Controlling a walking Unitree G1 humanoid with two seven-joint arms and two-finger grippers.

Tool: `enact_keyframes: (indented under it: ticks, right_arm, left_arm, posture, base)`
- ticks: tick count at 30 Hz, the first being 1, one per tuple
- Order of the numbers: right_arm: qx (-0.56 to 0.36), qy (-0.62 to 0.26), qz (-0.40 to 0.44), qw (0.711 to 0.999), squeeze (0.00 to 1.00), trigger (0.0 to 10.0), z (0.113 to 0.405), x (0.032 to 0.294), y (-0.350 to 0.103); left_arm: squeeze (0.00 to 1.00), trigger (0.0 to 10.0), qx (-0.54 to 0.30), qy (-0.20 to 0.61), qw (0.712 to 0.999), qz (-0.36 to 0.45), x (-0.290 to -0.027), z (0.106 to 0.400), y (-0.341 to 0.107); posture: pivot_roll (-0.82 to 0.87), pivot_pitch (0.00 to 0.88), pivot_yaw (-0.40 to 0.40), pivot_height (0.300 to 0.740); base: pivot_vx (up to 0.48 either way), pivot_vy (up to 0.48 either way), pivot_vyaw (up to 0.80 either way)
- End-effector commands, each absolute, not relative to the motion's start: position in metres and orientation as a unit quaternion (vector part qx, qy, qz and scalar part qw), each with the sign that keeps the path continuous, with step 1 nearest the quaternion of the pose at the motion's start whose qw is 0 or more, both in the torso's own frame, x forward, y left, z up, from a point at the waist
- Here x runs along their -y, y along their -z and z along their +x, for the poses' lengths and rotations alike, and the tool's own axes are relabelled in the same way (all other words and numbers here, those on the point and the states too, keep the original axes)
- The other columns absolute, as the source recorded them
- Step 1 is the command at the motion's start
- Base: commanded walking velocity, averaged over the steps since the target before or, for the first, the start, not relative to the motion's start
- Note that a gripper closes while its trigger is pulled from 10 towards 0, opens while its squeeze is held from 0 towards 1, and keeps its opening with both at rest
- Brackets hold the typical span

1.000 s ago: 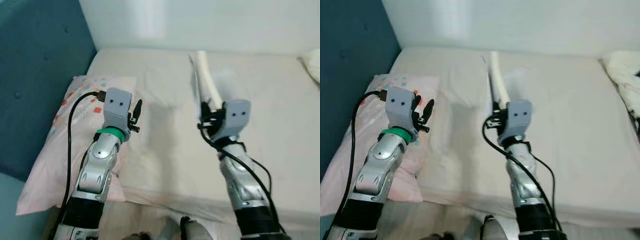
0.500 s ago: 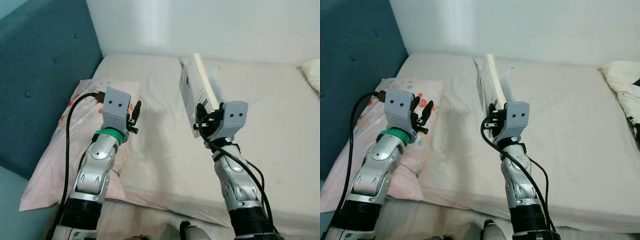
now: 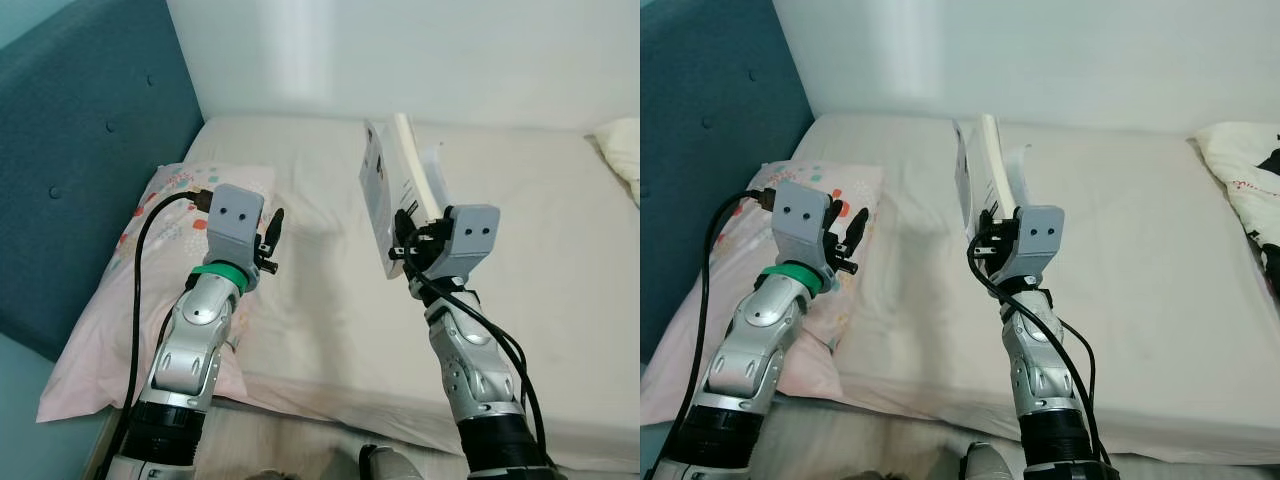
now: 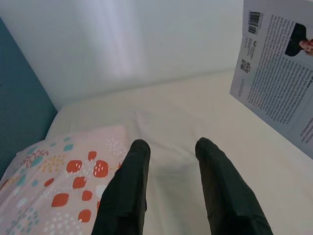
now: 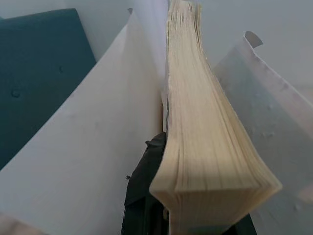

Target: Clean up the room

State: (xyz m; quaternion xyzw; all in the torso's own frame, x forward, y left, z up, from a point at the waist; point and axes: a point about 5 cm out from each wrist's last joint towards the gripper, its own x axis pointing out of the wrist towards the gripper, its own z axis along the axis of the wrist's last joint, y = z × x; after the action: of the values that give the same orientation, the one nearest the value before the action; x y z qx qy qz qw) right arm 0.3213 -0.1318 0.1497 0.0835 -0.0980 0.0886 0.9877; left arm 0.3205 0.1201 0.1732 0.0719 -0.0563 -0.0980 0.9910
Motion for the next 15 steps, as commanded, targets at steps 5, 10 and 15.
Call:
enact_keyframes:
  ticks: [5, 10, 15]
  right_arm:
    - [0.095, -0.091, 0.093, 0.987, 0.00, 10.0, 0.319, 0.131, -0.148]
    - [0.082, -0.099, 0.124, 0.984, 0.00, 10.0, 0.319, 0.128, -0.144]
    - [0.046, -0.163, 0.255, 0.952, 0.00, 10.0, 0.314, 0.112, -0.137]
  left_arm:
    - [0.00, 10.0, 0.040, 0.098, 0.992, 0.075, -0.122, 0.319, -0.165]
    - [0.00, 10.0, 0.039, 0.098, 0.991, 0.076, -0.123, 0.318, -0.165]
    - [0.00, 10.0, 0.037, 0.101, 0.991, 0.078, -0.122, 0.316, -0.165]
  posture:
    - [-0.10, 0.069, 0.080, 0.627]
    - [-0.10, 0.077, 0.086, 0.618]
    - [-0.09, 0.094, 0.095, 0.618]
  base:
    - [0.000, 0.000, 0.00]
    - [0.000, 0.000, 0.00]
    - [0.000, 0.000, 0.00]
